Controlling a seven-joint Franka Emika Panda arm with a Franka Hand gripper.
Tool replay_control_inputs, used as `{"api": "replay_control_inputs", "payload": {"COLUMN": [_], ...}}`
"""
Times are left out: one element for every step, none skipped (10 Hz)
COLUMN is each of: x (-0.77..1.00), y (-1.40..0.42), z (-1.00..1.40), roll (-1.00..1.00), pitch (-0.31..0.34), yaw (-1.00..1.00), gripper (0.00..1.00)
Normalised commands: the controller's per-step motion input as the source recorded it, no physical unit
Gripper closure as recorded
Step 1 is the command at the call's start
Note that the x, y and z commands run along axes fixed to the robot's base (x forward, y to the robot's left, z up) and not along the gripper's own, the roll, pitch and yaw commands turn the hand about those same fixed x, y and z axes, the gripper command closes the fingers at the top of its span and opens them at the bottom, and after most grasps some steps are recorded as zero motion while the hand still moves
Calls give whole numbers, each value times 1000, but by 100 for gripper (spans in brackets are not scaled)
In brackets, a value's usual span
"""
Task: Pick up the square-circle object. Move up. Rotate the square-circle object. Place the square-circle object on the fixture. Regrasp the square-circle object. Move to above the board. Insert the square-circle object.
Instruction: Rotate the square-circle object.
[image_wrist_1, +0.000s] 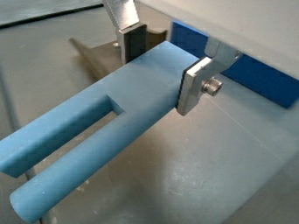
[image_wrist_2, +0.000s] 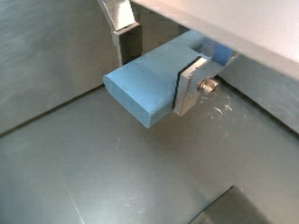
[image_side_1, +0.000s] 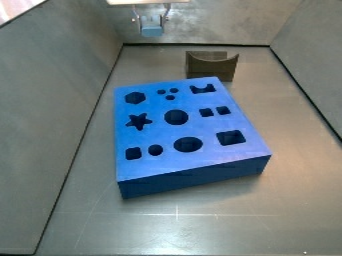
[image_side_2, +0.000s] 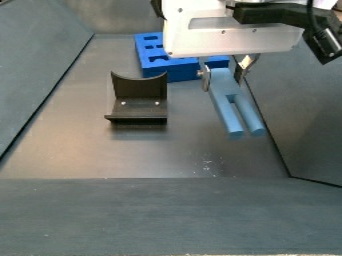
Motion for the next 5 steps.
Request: {"api": "replay_control_inputs", "payload": {"x": [5,5,5,0,11], "y": [18,18,18,0,2], "z": [8,8,8,-1000,-1000], "roll": [-63,-63,-63,0,3], "pitch": [-33,-33,-33,0,-13], "yaw": [-578,-446,-261,0,47], "gripper": [100,100,100,100,100]}}
